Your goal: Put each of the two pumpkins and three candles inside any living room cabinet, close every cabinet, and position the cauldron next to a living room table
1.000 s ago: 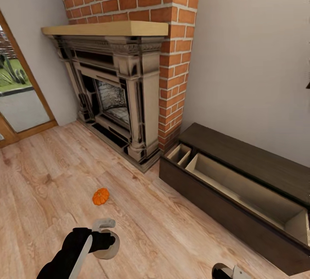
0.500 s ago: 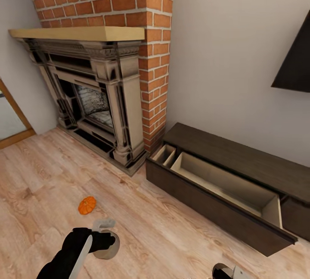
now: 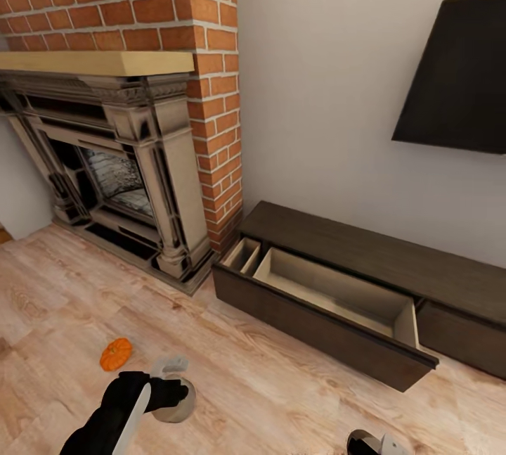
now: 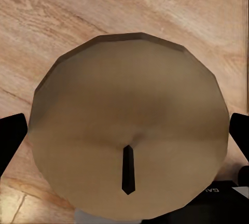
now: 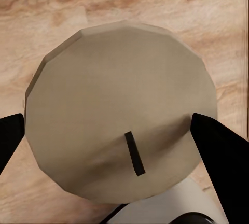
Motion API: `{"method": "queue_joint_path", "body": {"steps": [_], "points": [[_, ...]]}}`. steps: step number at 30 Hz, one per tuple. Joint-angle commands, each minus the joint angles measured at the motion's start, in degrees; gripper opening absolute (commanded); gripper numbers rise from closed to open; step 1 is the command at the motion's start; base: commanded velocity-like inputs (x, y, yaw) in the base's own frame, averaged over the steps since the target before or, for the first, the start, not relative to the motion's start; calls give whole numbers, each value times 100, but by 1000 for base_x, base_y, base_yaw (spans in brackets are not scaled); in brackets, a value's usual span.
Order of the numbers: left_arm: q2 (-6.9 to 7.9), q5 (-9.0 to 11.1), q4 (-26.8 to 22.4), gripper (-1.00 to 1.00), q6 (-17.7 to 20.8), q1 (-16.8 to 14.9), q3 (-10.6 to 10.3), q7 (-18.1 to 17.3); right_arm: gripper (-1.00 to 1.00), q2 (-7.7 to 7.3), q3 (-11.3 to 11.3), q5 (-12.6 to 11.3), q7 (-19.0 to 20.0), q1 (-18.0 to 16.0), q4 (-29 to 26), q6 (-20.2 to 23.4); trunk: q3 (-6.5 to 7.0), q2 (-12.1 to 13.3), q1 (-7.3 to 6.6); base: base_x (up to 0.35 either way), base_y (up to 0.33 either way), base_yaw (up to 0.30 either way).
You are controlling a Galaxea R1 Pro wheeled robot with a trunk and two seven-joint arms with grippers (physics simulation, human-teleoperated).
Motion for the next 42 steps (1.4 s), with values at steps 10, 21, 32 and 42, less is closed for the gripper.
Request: {"method": "queue_joint_path", "body": {"steps": [10, 21, 32, 42], "points": [[0, 3, 0, -100, 0, 1, 0, 0, -100, -1, 0, 5, -9, 0, -2, 0, 180, 402, -220, 0, 0, -280], [0, -4, 0, -100, 0, 1, 0, 7, -100, -1, 0, 5, -3, 0, 1, -3, 378, 844, -462, 0, 0, -280], [0, -6, 0, -100, 0, 0, 0, 9, -100, 0, -2, 13, 0, 0, 1, -23, 575, 1285, -704, 0, 0, -158], [0, 1, 0, -100, 0, 0, -1, 1, -100, -10, 32, 65, 0, 7, 1, -271, 755, 1686, -923, 0, 0, -3]]}}
